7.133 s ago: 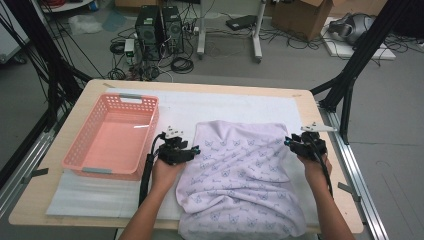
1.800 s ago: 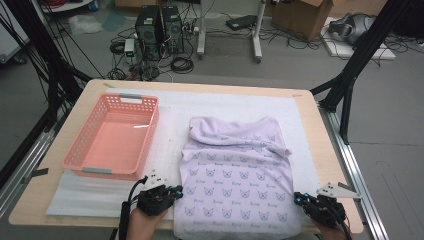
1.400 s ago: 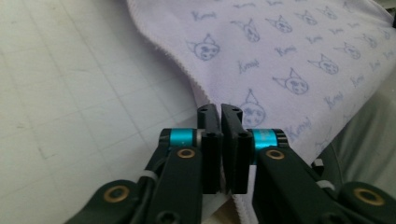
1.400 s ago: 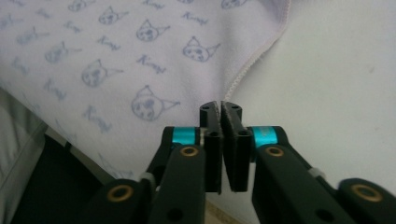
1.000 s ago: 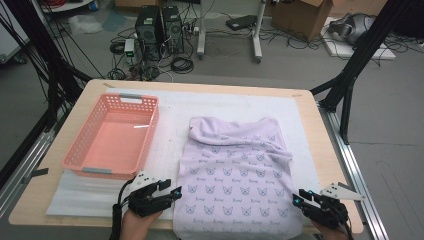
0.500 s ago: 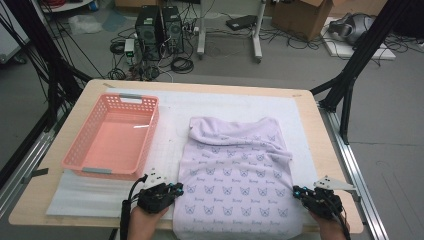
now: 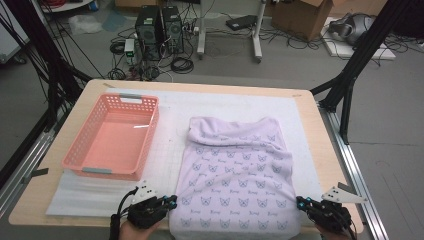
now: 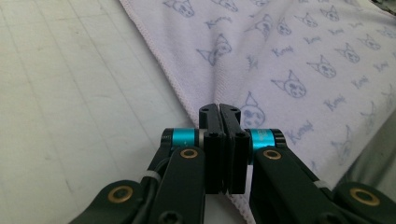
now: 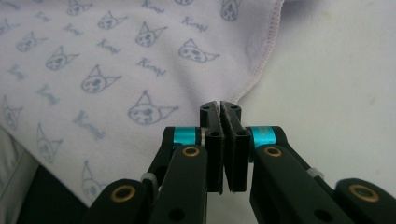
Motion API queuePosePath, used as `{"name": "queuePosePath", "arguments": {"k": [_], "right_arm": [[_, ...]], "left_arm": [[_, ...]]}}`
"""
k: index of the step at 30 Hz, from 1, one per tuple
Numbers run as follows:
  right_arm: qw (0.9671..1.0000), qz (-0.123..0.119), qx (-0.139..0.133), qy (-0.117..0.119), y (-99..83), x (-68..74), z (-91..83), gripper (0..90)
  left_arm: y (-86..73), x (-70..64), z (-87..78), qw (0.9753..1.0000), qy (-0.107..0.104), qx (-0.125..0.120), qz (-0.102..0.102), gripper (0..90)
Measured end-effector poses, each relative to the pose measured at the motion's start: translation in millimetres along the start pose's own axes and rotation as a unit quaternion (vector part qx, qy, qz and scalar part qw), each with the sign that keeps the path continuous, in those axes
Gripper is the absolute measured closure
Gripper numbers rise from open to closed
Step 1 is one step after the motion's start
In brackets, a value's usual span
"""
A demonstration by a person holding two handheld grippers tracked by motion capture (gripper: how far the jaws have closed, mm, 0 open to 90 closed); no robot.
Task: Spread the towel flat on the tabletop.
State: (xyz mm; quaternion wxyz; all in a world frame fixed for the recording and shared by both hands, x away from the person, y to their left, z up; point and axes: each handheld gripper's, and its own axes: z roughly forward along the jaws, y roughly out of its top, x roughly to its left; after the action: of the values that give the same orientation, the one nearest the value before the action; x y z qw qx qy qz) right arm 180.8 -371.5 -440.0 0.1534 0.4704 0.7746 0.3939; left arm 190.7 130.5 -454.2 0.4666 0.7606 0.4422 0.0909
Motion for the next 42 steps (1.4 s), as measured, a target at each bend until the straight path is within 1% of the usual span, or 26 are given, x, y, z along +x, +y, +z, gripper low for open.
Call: {"name": "queuePosePath", "arguments": {"k": [4,5,6,7,8,10,12,13,14,15,17,18,19,20,21,22,23,26,32,36,37,38,39,40,41,42], "right_arm": [[0.9998,-0.004,0.016,-0.007,-5.7,4.4,-4.8,88.3],[0.9999,0.003,0.010,-0.008,-6.4,3.8,-7.4,84.4],[0.9999,0.003,0.010,-0.008,-6.4,3.8,-7.4,84.4],[0.9994,0.024,-0.015,-0.021,-2.6,0.8,-7.8,72.1],[0.9994,0.024,-0.015,-0.021,-2.6,0.8,-7.8,72.1],[0.9988,0.032,-0.026,-0.026,1.8,-3.1,-4.7,66.7],[0.9989,0.030,-0.020,-0.030,6.3,-5.5,3.4,65.5],[0.9992,0.022,-0.011,-0.033,9.1,-6.9,13.9,64.3],[0.9993,0.015,-0.004,-0.033,10.6,-7.6,19.1,64.1],[0.9993,0.015,-0.004,-0.033,10.6,-7.6,19.1,64.1],[0.9991,0.000,0.009,-0.042,15.1,-6.3,27.5,63.3],[0.9991,0.000,0.009,-0.042,15.1,-6.3,27.5,63.3],[0.9987,-0.008,0.013,-0.048,16.1,-5.7,28.7,64.6],[0.9987,-0.009,0.012,-0.049,15.7,-5.8,28.6,69.7],[0.9987,-0.009,0.012,-0.049,15.7,-5.8,28.6,69.7],[0.9987,-0.007,0.013,-0.048,15.4,-6.6,27.8,78.4],[0.9992,-0.003,0.014,-0.038,15.0,-8.0,26.6,85.7],[0.9994,-0.005,0.017,-0.029,13.2,-8.4,23.0,87.4],[0.9998,0.002,0.021,-0.006,1.4,-8.2,5.8,88.5],[0.9997,-0.009,0.021,-0.002,-2.9,-3.5,-3.1,88.5],[0.9998,-0.005,0.017,0.007,-4.9,-1.3,-6.8,87.3],[0.9998,-0.005,0.017,0.007,-4.9,-1.3,-6.8,87.3],[0.9998,-0.009,0.011,0.010,-5.1,0.5,-7.1,74.7],[0.9998,-0.009,0.011,0.010,-5.1,0.5,-7.1,74.7],[1.0000,-0.002,-0.004,0.004,-1.7,0.3,-5.9,64.0],[0.9999,-0.001,-0.015,-0.004,1.0,-0.6,-4.3,60.1]], "left_arm": [[-1.5,-4.6,-2.0,0.9999,-0.011,-0.004,0.007,86.1],[0.3,-3.7,-0.6,0.9998,-0.013,-0.011,0.010,62.3],[3.4,-2.3,1.5,0.9997,-0.011,-0.020,0.003,62.3],[8.2,0.5,3.7,0.9996,-0.004,-0.029,-0.004,48.0],[11.3,2.6,5.1,0.9994,-0.003,-0.033,-0.002,48.0],[19.2,6.8,10.6,0.9993,-0.002,-0.037,-0.005,47.9],[23.7,9.2,18.6,0.9994,-0.001,-0.035,-0.004,48.2],[25.1,10.6,26.0,0.9997,-0.002,-0.026,-0.001,48.3],[25.1,10.6,26.0,0.9997,-0.002,-0.026,-0.001,48.7],[25.6,11.0,30.3,0.9998,-0.004,-0.018,0.002,48.7],[26.0,9.1,37.9,0.9999,-0.005,-0.006,0.007,50.8],[26.5,7.0,38.6,0.9999,0.001,-0.005,0.016,50.8],[26.2,5.0,39.2,0.9998,-0.002,0.002,0.020,66.0],[25.1,2.1,39.0,0.9994,0.014,0.002,0.033,74.0],[24.6,-0.1,38.5,0.9988,0.030,0.004,0.039,74.0],[24.0,0.1,37.2,0.9990,0.029,0.006,0.034,82.0],[23.1,0.0,36.3,0.9992,0.029,0.005,0.027,84.7],[18.6,-2.7,29.6,0.9991,0.032,0.008,0.029,85.9],[6.1,-7.5,10.9,0.9995,0.021,0.017,0.015,85.8],[-0.7,-14.2,3.2,0.9995,0.017,0.016,0.022,83.8],[-0.9,-14.3,2.3,0.9995,0.016,0.012,0.023,73.8],[-0.4,-13.4,1.9,0.9996,0.017,0.003,0.022,73.8],[1.1,-11.2,1.9,0.9996,0.017,-0.007,0.020,59.9],[3.4,-8.4,2.9,0.9996,0.014,-0.015,0.017,59.9],[6.3,-5.6,4.5,0.9996,0.013,-0.021,0.015,54.8],[9.7,-3.0,6.9,0.9995,0.013,-0.027,0.013,52.1]]}}
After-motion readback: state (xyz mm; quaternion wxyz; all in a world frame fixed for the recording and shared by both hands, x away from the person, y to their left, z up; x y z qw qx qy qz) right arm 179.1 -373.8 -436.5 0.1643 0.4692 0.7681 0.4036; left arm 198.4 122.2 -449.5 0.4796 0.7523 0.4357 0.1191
